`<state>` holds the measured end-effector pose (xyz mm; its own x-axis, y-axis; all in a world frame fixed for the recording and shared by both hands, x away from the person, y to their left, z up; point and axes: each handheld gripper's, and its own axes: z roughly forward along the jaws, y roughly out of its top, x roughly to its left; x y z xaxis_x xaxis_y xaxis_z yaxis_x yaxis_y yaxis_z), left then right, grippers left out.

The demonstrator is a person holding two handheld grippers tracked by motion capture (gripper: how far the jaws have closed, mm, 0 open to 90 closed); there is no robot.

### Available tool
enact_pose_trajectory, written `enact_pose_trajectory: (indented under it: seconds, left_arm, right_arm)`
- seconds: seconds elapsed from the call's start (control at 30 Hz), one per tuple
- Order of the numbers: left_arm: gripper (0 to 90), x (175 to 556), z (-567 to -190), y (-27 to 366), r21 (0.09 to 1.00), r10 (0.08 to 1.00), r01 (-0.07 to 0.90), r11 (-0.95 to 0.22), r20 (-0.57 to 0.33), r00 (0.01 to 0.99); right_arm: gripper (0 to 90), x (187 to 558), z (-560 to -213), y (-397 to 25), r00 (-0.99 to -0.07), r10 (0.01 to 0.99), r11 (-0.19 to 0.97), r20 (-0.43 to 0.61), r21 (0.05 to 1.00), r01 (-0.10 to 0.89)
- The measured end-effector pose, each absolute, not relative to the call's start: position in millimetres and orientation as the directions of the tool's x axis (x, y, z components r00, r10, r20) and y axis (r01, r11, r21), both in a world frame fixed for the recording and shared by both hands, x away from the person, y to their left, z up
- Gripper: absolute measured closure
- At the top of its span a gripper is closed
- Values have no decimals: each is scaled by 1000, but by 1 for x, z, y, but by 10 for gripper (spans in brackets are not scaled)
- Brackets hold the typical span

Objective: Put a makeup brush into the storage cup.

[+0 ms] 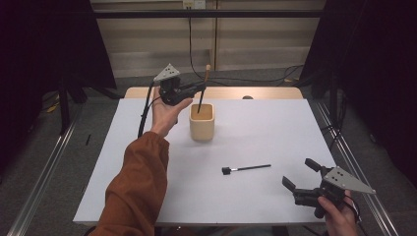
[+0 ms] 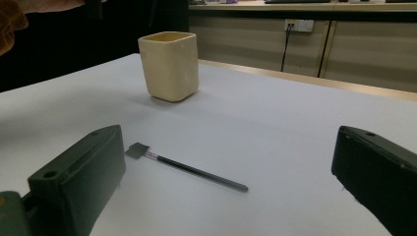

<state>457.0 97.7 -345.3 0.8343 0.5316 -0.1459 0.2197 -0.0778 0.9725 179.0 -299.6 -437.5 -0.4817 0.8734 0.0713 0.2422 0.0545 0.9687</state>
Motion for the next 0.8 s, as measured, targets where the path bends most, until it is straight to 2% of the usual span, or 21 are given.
enact_pose_trajectory:
  seconds: [0.8]
  left_arm:
    - [840, 455, -379, 96, 966, 532, 237, -101, -148, 834]
  right_arm:
    - [0, 179, -438, -300, -482, 873, 58, 70, 968, 245]
